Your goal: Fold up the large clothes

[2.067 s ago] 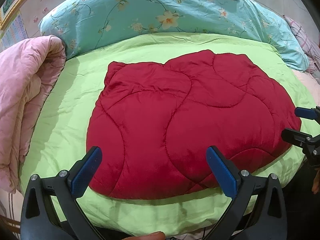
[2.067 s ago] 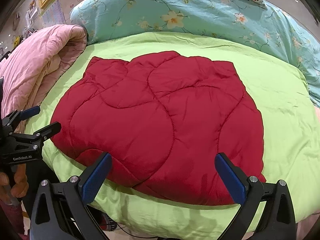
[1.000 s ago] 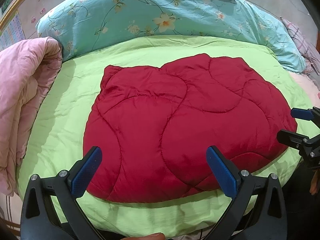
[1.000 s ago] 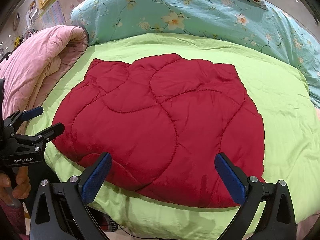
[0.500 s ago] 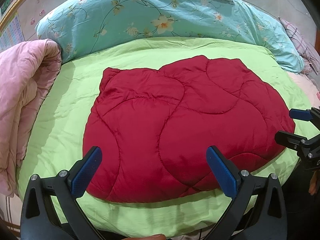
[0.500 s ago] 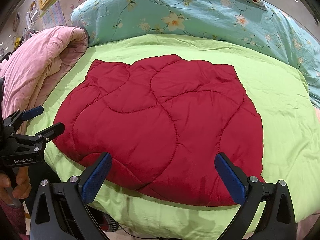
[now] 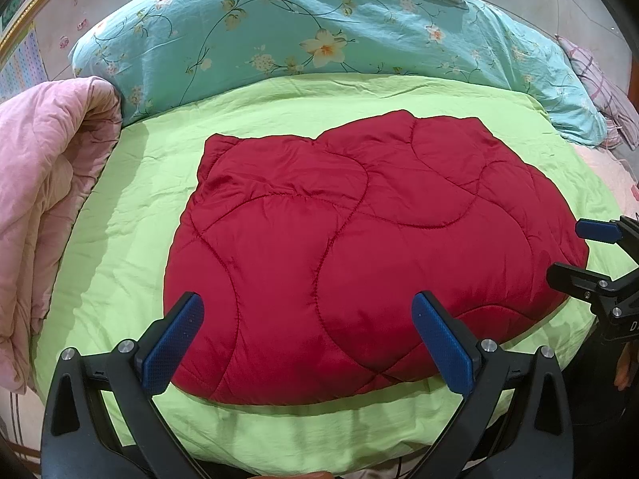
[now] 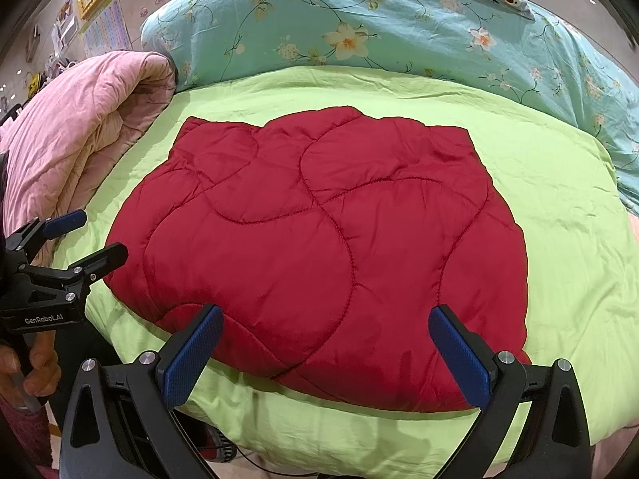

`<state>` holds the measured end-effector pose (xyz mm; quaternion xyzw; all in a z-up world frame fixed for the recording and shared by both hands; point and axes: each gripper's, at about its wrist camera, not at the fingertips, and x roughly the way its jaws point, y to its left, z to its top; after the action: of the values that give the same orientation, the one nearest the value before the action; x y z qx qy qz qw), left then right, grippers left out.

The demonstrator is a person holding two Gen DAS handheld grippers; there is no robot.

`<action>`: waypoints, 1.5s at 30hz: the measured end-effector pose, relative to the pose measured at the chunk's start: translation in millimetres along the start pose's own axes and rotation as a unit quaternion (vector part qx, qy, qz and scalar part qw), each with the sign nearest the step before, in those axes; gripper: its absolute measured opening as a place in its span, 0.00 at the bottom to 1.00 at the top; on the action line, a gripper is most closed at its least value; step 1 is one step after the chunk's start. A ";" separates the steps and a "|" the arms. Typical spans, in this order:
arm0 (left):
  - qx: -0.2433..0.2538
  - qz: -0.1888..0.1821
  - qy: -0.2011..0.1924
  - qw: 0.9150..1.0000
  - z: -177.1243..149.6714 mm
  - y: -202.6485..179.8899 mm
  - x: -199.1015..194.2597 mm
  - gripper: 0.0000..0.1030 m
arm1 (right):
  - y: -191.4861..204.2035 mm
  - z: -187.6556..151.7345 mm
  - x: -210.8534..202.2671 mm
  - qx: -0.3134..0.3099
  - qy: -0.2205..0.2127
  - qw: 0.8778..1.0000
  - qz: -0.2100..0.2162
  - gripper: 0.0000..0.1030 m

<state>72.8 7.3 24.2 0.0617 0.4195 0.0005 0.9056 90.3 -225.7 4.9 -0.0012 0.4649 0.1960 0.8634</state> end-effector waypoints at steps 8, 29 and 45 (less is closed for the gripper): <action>-0.001 -0.001 0.000 1.000 0.4 0.0 0.5 1.00 | 0.4 -0.2 0.3 0.001 0.000 1.000 0.001 1.00; -0.003 -0.001 -0.002 1.000 1.6 0.1 1.1 1.00 | 2.2 1.1 0.4 0.001 -0.003 1.000 0.002 1.00; -0.005 -0.002 -0.003 1.000 3.7 1.8 1.4 1.00 | 2.8 5.1 -1.1 -0.002 -0.005 1.000 0.004 1.00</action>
<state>76.6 8.7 25.8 0.0559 0.4171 0.0002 0.9071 92.9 -222.6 9.2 -0.0004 0.4597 0.2001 0.8652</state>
